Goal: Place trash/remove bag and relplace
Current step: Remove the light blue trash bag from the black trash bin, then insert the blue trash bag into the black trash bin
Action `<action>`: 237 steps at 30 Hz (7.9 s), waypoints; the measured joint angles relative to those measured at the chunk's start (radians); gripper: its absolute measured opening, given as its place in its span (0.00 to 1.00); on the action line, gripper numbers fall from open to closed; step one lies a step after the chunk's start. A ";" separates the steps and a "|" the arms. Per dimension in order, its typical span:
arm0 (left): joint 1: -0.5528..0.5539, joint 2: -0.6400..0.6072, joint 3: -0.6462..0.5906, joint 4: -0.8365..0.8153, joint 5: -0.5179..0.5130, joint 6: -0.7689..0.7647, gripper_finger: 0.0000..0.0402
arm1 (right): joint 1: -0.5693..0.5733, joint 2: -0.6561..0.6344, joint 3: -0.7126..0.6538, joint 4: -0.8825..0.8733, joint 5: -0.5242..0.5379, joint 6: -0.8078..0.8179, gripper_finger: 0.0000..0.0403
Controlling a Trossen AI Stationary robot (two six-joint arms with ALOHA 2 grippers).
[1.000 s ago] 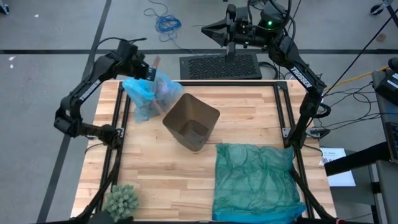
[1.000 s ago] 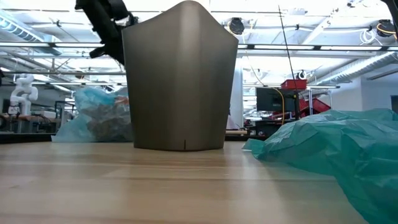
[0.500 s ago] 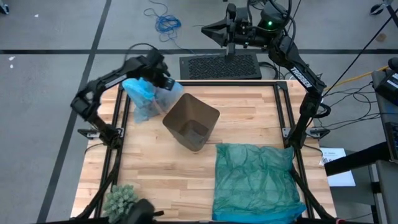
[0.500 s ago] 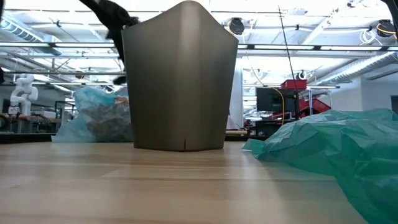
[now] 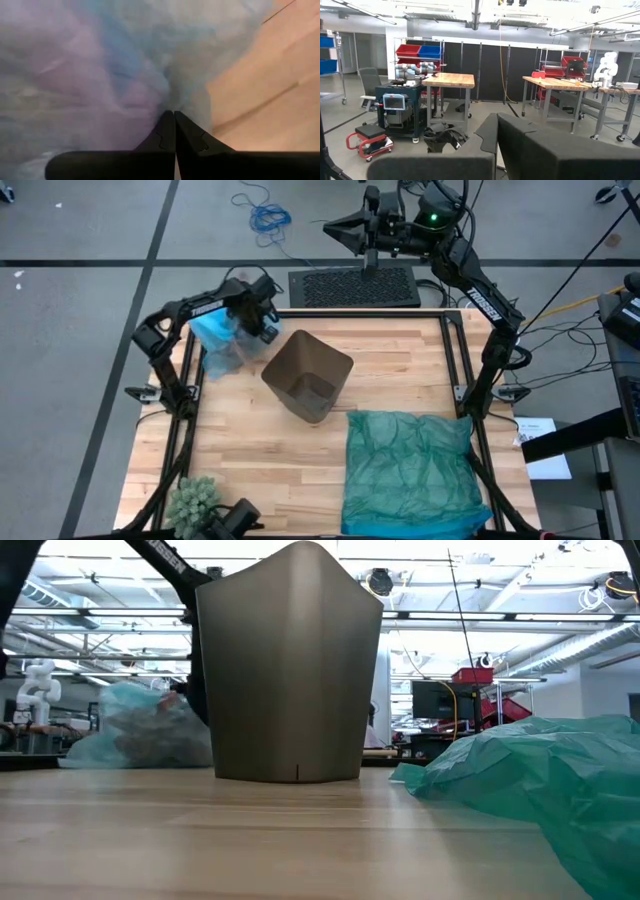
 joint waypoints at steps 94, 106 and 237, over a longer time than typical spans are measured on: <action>-0.847 -0.539 0.198 0.366 -0.048 -0.179 0.00 | 0.935 -0.198 -0.242 -0.824 0.456 0.222 0.00; -1.259 -0.648 0.103 0.146 -0.463 -0.555 0.00 | 0.966 -0.205 -0.255 -1.011 0.498 0.277 0.00; -1.500 -0.648 0.218 0.072 -0.285 -0.483 0.00 | 1.466 0.289 -0.366 -1.050 0.771 1.244 0.00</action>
